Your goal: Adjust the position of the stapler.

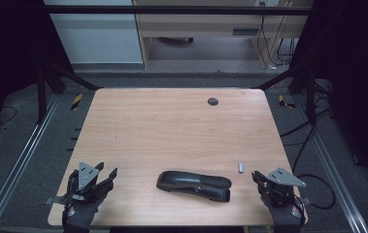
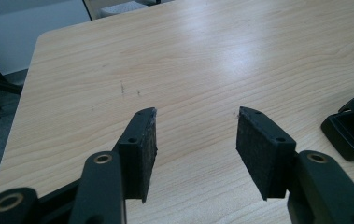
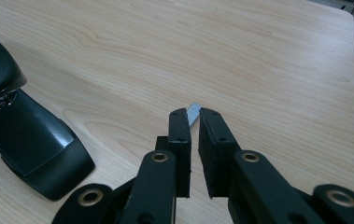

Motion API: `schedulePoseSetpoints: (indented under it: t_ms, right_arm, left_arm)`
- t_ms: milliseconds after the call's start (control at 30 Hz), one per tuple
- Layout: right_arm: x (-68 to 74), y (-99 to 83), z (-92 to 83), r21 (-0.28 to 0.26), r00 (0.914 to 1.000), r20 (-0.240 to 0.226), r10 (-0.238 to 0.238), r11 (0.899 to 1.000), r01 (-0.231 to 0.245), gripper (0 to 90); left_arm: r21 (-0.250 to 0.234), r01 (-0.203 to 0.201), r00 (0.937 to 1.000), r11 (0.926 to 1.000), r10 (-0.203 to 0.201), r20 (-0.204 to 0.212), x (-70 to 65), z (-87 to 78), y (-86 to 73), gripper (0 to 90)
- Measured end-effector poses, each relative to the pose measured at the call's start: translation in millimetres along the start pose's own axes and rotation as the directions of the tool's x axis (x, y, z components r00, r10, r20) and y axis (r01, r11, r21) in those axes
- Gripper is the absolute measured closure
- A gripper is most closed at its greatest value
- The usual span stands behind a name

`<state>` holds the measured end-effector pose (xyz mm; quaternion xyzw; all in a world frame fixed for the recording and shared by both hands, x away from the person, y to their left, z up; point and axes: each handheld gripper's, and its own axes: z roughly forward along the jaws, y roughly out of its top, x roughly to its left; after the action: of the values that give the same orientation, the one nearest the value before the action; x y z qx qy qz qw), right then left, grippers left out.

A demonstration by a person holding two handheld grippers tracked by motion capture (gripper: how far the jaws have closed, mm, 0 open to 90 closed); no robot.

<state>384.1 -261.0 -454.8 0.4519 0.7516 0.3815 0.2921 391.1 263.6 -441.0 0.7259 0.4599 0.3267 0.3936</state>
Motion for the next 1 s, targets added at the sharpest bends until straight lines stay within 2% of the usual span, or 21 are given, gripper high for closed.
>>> schedulePoseSetpoints:
  t_ms: [133,300,467,600,733,867,1000]
  right_arm:
    - [-0.5,0.7,0.7,0.006,0.9995,-0.027,0.017,1.000,-0.017,83.5]
    - [0.1,1.1,2.2,0.011,0.9980,-0.062,0.010,1.000,-0.010,85.0]
    - [2.0,1.6,0.2,-0.016,0.9926,-0.121,0.018,1.000,-0.020,81.4]
    - [2.3,3.4,-1.6,-0.011,0.9849,-0.171,0.028,0.999,-0.030,84.2]
    - [6.6,4.5,-4.7,-0.013,0.9821,-0.188,0.018,1.000,-0.021,84.2]
    - [13.5,3.2,-7.3,0.004,0.9723,-0.234,0.006,1.000,-0.006,90.0]
    - [22.0,-0.7,-7.8,0.025,0.9591,-0.283,-0.002,1.000,0.009,90.0]
  left_arm:
    - [0.001,-0.002,1.0000,1.0000,0.002,0.001,-0.1,0.2,0.1,47.4]
    - [0.004,-0.004,1.0000,1.0000,0.004,0.005,-0.5,0.2,1.1,46.9]
    - [0.004,-0.006,0.9998,1.0000,0.006,0.017,-1.9,-0.4,2.4,46.5]
    - [0.006,-0.012,0.9996,0.9999,0.011,0.026,-3.5,-0.9,3.2,46.5]
    - [0.004,-0.017,0.9992,0.9999,0.016,0.037,-5.6,-1.6,4.0,46.8]
    - [0.005,-0.023,0.9989,0.9997,0.023,0.040,-7.7,-1.3,3.9,47.1]
    - [0.007,-0.025,0.9988,0.9997,0.025,0.042,-8.6,-1.3,3.7,47.3]
